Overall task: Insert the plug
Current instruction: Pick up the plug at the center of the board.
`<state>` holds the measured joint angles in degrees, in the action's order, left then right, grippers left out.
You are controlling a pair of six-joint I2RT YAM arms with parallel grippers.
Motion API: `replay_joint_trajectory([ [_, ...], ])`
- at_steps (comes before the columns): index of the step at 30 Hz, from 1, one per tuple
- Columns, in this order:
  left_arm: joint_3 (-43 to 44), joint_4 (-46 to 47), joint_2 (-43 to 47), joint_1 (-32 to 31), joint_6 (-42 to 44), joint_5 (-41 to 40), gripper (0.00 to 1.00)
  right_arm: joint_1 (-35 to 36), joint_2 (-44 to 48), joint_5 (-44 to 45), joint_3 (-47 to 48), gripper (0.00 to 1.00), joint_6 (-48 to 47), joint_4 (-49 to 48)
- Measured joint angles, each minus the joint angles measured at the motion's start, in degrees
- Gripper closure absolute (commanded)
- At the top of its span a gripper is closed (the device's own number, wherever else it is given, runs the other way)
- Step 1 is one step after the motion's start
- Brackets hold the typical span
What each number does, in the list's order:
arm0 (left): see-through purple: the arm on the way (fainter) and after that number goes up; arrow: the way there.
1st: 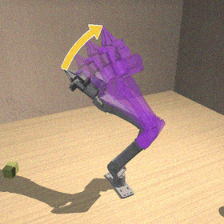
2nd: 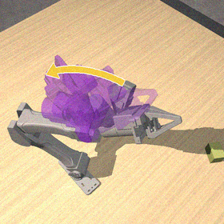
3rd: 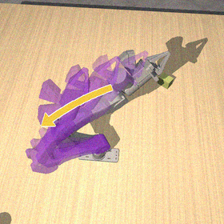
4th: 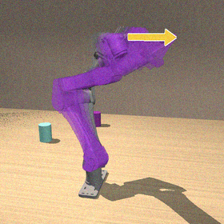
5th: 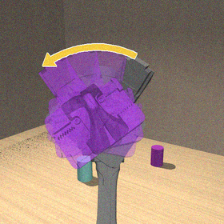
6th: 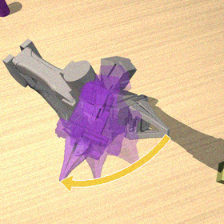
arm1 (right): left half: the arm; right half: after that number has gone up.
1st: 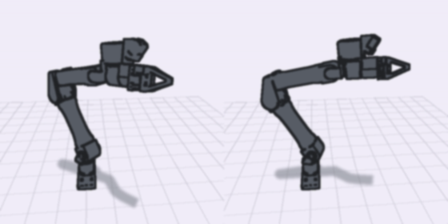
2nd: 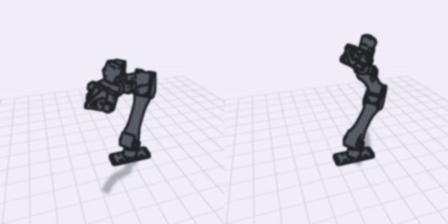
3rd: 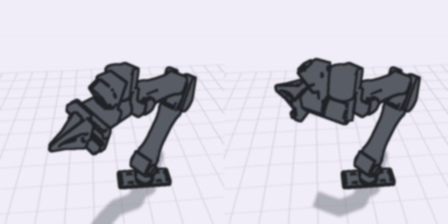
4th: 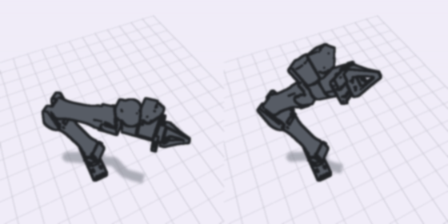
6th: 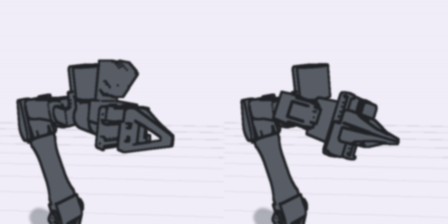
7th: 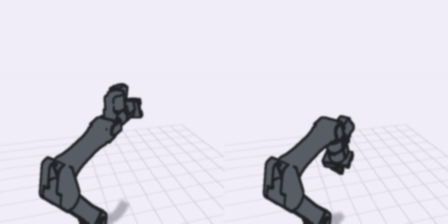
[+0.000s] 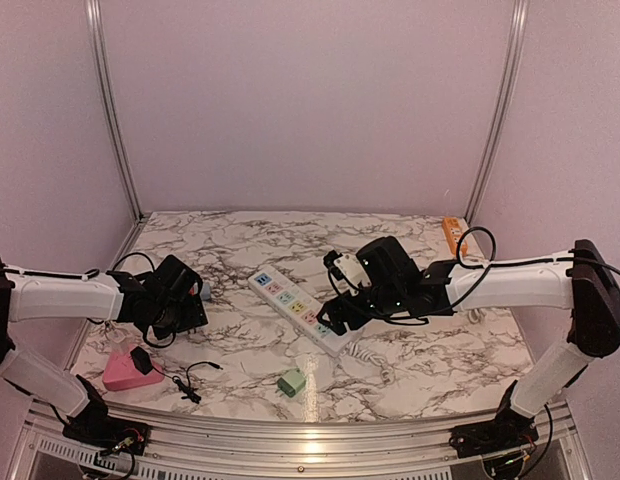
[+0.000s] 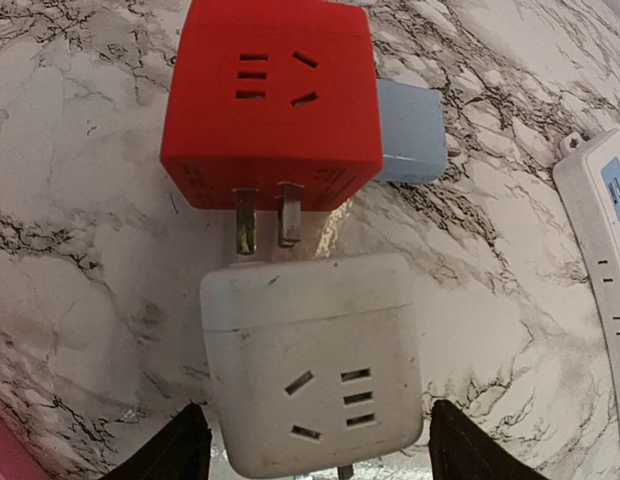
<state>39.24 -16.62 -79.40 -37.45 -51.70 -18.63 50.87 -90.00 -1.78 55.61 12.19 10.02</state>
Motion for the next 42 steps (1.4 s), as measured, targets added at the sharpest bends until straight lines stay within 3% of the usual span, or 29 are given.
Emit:
replay_joint_trajectory([
  [12,2.10,0.15,-3.52,0.85,2.80,-1.68,0.22,0.00,-0.02,-0.55,0.00,0.13,-0.02,0.07],
  [15,2.60,0.26,-5.35,1.09,3.32,-1.81,0.31,0.00,-0.02,-0.55,0.00,0.13,-0.02,0.07],
  [18,2.82,0.52,-6.32,1.14,3.56,-1.77,0.49,0.00,-0.02,-0.55,0.00,0.13,-0.02,0.07],
  [24,2.93,0.94,-6.29,1.14,4.37,-1.75,0.72,0.00,-0.02,-0.68,0.00,0.13,-0.02,0.04],
  [33,-1.22,5.81,1.77,-0.98,9.53,0.44,0.88,0.00,0.00,-3.98,0.00,0.13,0.55,-0.79],
  [37,-4.07,10.25,8.50,-6.16,15.28,-0.37,0.96,0.00,0.07,-7.96,0.00,0.13,1.62,-2.08],
  [42,-5.92,17.18,14.36,-15.10,24.61,-3.82,0.96,0.00,0.79,-14.58,0.00,0.13,3.32,-4.09],
])
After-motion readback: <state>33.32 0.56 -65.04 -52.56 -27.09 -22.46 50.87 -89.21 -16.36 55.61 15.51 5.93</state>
